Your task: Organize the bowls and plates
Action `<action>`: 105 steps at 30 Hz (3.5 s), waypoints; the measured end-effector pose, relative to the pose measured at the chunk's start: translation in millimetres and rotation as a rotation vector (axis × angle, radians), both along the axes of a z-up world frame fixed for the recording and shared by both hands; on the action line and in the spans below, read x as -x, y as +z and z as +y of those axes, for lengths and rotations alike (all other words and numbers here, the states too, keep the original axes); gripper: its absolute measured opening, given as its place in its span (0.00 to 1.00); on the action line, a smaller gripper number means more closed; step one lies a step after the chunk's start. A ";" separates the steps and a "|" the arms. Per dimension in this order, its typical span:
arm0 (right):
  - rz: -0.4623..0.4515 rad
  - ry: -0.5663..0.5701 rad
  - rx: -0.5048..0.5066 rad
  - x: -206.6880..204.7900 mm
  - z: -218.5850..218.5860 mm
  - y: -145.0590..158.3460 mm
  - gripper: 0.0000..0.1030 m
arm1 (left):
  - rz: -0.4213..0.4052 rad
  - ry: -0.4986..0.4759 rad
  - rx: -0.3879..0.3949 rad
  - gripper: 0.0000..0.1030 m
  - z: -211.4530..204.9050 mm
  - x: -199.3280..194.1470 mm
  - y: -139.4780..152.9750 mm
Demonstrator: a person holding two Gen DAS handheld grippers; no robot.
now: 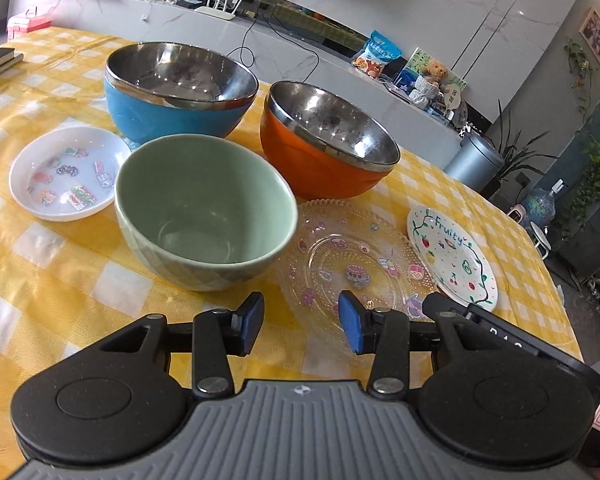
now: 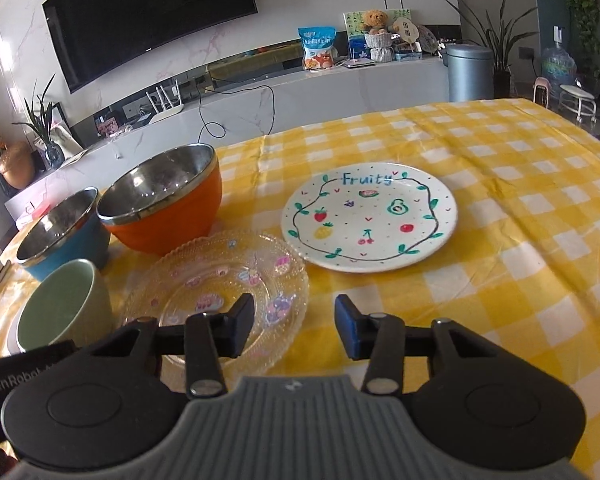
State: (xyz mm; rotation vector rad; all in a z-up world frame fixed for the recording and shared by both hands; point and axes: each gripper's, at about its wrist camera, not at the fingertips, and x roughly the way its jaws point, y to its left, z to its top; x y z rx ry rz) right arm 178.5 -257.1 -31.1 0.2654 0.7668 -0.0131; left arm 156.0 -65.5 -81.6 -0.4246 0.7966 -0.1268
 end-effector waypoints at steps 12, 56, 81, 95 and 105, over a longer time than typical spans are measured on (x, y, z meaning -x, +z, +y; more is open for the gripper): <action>0.036 -0.023 -0.084 -21.0 -11.1 -15.0 0.15 | -0.004 -0.016 0.001 0.24 0.1 -6.0 -6.5; 0.053 -0.012 -0.223 5.6 -32.4 -15.8 0.10 | -0.022 -0.097 -0.082 0.13 8.4 5.8 -2.5; 0.181 0.062 -0.237 91.1 12.0 4.2 0.10 | -0.008 -0.068 -0.039 0.13 61.1 79.0 23.8; 0.184 0.196 -0.214 87.1 87.8 17.2 0.10 | -0.041 0.073 0.007 0.13 135.3 101.2 28.2; 0.179 0.298 -0.161 74.2 138.7 18.6 0.09 | -0.018 0.160 0.019 0.13 174.4 103.8 15.8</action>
